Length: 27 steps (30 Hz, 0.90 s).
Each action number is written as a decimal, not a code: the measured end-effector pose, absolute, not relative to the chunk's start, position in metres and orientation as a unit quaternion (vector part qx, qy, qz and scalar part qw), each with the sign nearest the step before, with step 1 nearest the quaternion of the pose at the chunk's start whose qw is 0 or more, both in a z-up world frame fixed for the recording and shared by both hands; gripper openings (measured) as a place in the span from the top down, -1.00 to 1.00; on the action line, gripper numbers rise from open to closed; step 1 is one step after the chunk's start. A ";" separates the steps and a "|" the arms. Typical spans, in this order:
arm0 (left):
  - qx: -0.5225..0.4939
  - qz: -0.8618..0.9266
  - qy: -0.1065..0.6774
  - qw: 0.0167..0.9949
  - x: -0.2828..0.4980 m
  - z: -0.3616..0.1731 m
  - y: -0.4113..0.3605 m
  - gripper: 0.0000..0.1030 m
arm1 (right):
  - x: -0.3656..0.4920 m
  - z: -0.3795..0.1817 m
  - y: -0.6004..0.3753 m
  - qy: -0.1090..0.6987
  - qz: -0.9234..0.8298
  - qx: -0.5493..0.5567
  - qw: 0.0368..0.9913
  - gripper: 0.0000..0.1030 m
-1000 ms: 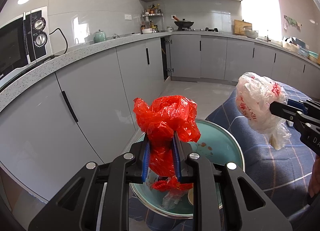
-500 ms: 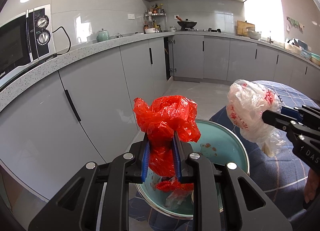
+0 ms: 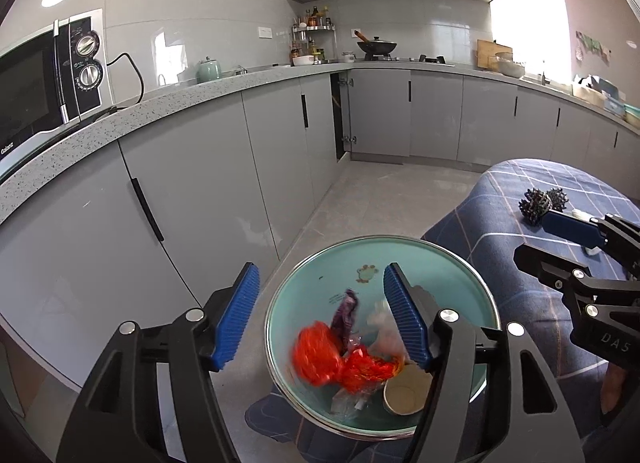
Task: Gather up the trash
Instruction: 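Open both tools to drop the red bag and clear bag into the bin, then move both tools over the table while the right tool grasps the patterned rag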
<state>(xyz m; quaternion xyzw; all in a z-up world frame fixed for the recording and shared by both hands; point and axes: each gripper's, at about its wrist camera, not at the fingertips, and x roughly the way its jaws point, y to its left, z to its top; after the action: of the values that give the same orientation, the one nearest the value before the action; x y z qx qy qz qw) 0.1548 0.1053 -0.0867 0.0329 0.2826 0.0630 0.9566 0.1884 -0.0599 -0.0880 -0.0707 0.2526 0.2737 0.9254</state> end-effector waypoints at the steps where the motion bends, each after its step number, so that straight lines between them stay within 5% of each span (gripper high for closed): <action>1: 0.034 0.061 0.283 0.957 0.155 -0.087 0.104 -0.26 | 0.187 -0.089 -0.061 0.253 0.273 -0.071 0.925 -0.06; 16: 0.052 0.027 0.284 0.957 0.152 -0.091 0.068 -0.37 | 0.172 -0.079 -0.114 0.262 0.213 -0.069 0.939 -0.17; 27: 0.073 -0.054 0.284 0.954 0.170 -0.096 -0.011 -0.47 | 0.161 -0.076 -0.259 0.282 0.003 -0.043 0.958 -0.37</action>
<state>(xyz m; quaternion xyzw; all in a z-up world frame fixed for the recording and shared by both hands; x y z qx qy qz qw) 0.1705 -0.0112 -0.0955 0.0725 0.2843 -0.0536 0.9545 0.1614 -0.2586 -0.0758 -0.0430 0.2819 0.0034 0.9585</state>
